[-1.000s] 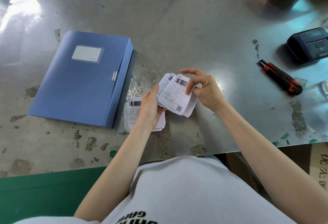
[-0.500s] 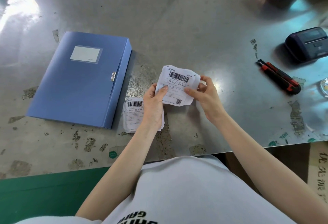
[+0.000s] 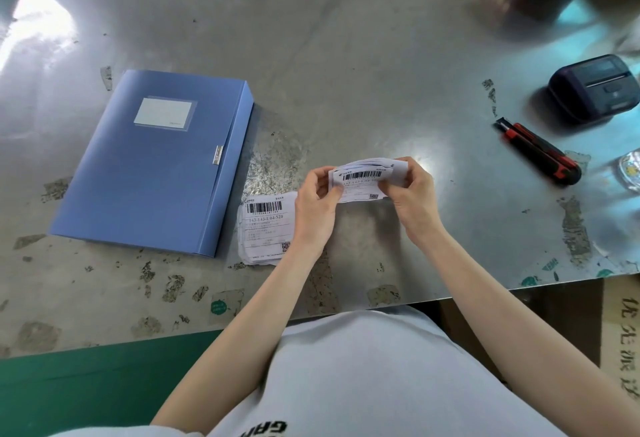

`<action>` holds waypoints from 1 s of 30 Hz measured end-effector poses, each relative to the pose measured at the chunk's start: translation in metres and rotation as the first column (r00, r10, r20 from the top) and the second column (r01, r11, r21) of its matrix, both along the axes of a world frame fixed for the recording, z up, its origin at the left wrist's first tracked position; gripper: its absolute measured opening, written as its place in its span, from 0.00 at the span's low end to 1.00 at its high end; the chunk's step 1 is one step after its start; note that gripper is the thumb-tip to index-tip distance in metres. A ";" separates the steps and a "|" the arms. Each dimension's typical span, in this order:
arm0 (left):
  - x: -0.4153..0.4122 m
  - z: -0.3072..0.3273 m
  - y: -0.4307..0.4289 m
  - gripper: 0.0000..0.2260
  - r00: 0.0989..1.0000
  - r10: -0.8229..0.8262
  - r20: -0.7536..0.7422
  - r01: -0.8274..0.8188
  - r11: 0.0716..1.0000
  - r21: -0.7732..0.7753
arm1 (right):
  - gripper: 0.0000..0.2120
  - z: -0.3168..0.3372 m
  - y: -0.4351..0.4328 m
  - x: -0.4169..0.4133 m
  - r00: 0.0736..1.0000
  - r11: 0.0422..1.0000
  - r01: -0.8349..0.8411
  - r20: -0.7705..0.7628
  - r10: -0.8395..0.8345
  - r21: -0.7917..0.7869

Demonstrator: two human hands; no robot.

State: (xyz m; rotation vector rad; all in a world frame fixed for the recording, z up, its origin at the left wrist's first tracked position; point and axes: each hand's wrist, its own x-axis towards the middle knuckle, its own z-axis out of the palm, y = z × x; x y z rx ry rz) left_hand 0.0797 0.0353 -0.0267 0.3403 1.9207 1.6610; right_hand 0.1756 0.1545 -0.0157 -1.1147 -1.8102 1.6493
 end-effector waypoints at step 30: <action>-0.022 -0.004 -0.100 0.14 0.916 0.241 -0.321 -0.340 0.891 -0.300 | 0.31 -0.012 -0.086 -0.048 0.890 0.904 -0.410 0.269 0.368 0.121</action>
